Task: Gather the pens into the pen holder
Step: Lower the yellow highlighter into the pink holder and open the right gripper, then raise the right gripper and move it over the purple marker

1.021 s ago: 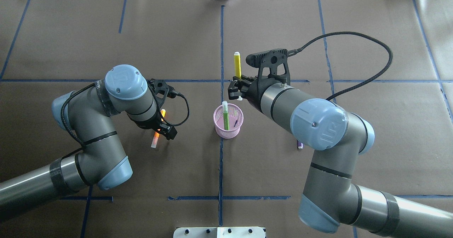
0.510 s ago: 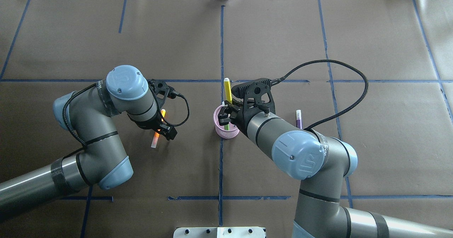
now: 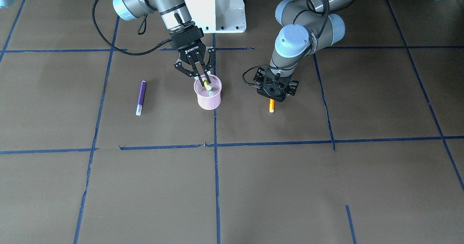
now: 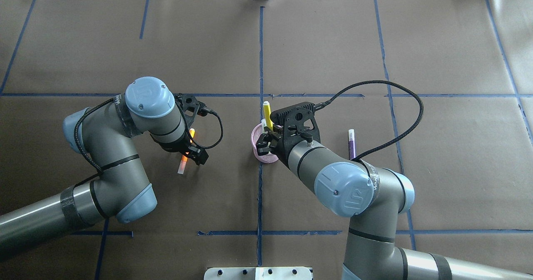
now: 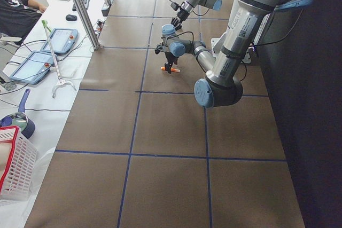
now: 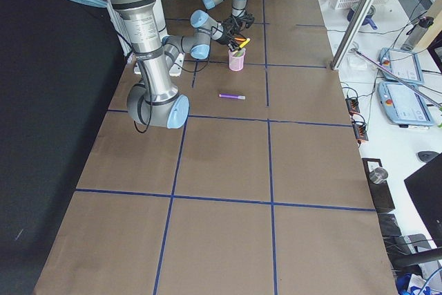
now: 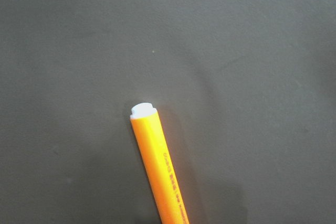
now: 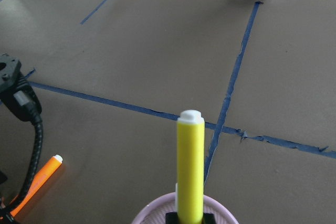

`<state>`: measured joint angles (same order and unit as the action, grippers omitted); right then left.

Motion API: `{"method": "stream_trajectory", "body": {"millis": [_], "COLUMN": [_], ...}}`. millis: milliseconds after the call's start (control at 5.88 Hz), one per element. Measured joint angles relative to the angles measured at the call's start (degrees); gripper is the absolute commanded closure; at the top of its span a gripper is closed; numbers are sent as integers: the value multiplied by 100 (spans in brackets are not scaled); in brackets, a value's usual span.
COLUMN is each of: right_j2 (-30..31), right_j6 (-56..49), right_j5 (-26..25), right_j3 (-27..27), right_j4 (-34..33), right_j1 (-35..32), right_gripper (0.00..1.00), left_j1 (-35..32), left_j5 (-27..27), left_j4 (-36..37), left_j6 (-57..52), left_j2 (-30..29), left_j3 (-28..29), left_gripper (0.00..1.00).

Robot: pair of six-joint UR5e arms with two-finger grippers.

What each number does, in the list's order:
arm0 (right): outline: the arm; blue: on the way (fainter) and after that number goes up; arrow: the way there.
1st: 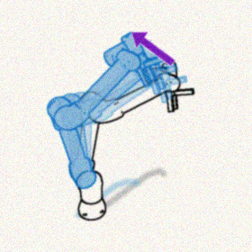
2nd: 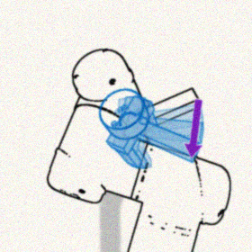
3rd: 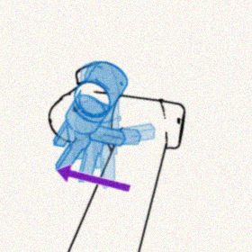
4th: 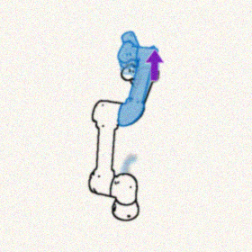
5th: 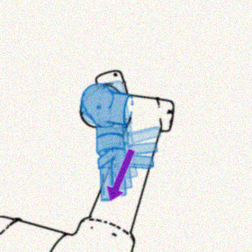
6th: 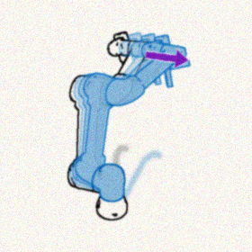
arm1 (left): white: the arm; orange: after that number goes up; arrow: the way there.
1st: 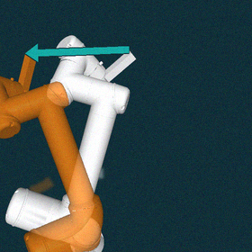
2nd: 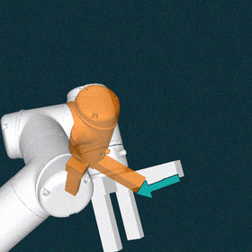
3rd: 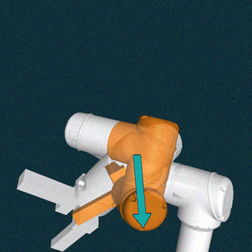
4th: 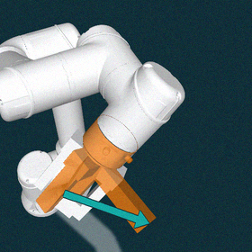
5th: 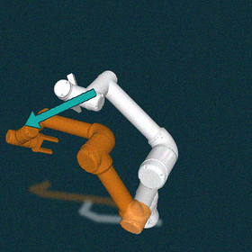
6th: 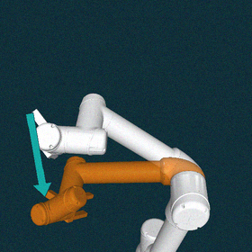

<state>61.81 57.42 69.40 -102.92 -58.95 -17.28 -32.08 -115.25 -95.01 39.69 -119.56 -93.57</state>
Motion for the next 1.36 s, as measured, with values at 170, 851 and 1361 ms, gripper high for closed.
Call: {"method": "stream_trajectory", "body": {"millis": [170,851,1361], "right_j2": [-46,-158,-119], "right_j6": [-31,76,-58], "right_j5": [10,-1,1985], "right_j3": [2,-29,-677], "right_j4": [5,-62,-1964], "right_j1": [-38,-168,-1524], "right_gripper": [1,0,0], "left_j1": [0,0,0], "left_j5": [-1,-15,-11], "left_j4": [0,0,0], "left_j6": [-12,-23,-23], "left_j2": [2,1,-6], "left_j3": [3,5,5], "left_gripper": [0,0,0]}}
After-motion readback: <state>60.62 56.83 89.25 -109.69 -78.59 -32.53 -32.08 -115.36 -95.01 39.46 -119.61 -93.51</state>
